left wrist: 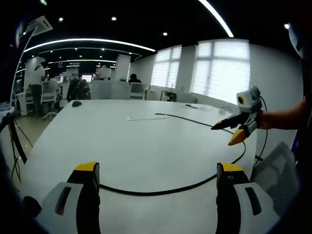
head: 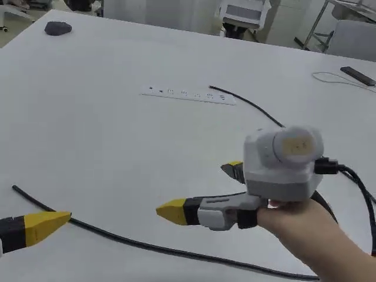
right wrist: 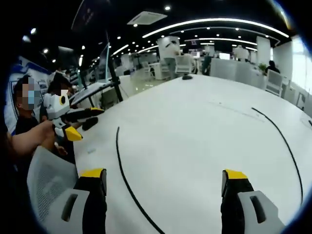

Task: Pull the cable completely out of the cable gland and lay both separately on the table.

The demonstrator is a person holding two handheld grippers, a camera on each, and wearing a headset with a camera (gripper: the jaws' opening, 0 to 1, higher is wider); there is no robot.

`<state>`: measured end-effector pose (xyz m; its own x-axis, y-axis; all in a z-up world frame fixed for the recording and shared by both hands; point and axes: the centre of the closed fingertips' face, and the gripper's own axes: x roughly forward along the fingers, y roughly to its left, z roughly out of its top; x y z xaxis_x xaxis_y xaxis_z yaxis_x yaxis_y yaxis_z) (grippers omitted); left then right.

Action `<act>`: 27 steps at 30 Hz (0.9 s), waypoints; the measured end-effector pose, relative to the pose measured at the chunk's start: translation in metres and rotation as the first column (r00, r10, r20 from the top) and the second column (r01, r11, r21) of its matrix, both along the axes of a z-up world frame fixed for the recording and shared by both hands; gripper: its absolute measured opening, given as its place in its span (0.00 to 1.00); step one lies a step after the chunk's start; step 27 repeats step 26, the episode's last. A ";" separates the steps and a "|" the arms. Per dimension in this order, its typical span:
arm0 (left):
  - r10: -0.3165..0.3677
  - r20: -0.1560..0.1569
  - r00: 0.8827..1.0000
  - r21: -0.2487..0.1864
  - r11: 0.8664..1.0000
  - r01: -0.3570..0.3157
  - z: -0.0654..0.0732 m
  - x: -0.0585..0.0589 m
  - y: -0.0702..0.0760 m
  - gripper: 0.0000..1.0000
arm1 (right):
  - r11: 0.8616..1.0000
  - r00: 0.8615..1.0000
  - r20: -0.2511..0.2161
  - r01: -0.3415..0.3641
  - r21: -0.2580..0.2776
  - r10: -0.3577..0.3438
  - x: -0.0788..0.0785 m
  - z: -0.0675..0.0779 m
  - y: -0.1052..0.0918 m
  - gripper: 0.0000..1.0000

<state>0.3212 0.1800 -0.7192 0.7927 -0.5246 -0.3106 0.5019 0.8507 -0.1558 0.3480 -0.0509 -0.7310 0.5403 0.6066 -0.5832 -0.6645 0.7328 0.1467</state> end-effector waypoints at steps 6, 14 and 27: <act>-0.013 -0.073 0.997 0.038 0.999 0.015 0.002 0.003 -0.022 0.99 | 0.992 0.992 -0.021 0.128 0.014 -0.127 -0.026 0.011 -0.059 0.99; -0.073 -0.098 0.992 0.054 0.995 0.078 0.001 -0.006 -0.054 0.99 | 0.976 0.976 -0.004 0.216 -0.006 -0.216 -0.046 0.004 -0.092 0.99; -0.079 -0.088 0.993 0.075 0.994 0.085 0.007 -0.010 -0.056 0.99 | 0.974 0.975 0.005 0.224 -0.031 -0.224 -0.051 0.003 -0.103 0.99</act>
